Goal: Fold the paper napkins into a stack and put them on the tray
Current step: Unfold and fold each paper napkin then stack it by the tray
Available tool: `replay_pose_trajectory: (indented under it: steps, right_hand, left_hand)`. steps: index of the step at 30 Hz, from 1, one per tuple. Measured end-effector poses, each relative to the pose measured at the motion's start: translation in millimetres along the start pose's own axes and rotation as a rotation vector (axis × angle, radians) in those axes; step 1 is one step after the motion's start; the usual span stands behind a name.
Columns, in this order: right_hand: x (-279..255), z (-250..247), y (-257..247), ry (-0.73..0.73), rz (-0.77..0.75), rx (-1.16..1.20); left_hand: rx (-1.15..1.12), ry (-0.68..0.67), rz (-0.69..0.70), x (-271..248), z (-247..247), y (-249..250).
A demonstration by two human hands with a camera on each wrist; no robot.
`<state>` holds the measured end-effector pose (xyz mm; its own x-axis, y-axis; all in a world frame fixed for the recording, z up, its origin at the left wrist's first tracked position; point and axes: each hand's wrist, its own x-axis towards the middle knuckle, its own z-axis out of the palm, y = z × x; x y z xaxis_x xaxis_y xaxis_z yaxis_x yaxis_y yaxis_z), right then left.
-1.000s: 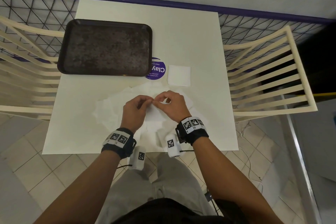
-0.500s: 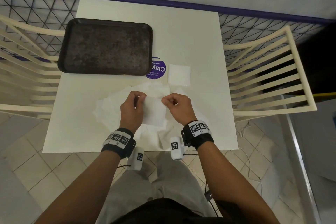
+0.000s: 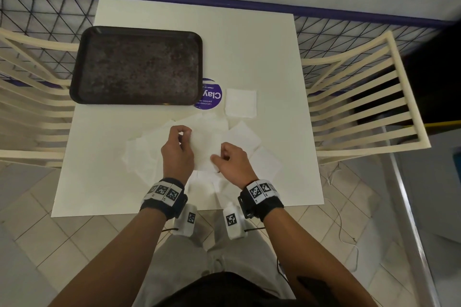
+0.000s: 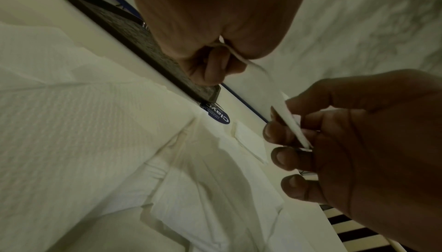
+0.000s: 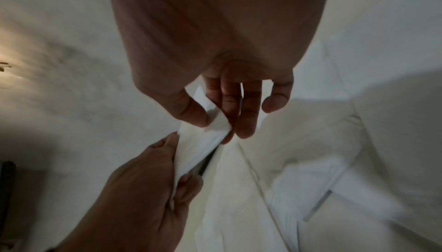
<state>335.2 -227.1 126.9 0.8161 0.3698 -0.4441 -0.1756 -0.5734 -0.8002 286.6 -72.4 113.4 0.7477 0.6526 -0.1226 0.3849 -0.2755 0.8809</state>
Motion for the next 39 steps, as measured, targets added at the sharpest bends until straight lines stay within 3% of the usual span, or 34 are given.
replay_pose_trajectory:
  steps: [5,8,16,25,30,33,36,39]
  right_hand:
    - [24,-15,7,0.029,0.048,0.05]
    - [62,-33,19,0.115,0.07,0.053]
    - [155,-86,32,0.278,0.192,-0.085]
    - [179,-96,35,0.292,0.219,-0.193]
    - [149,-80,40,0.42,0.057,-0.211]
    - [122,-64,50,0.287,-0.048,-0.251]
    - [101,-48,61,0.093,-0.04,-0.436]
    - [91,-38,66,0.018,-0.016,-0.539]
  left_hand:
    - [-0.019,-0.051,-0.072,6,6,-1]
    - [-0.029,-0.155,-0.173,11,9,-5]
    - [0.067,-0.404,-0.247,5,8,-32]
    - [0.137,-0.42,-0.275,1,18,-42]
    - [0.197,-0.379,-0.289,7,24,-41]
    - [0.195,-0.359,-0.318,10,27,-38]
    - [0.182,-0.31,-0.328,13,31,-37]
    - [0.175,-0.28,-0.324,14,32,-36]
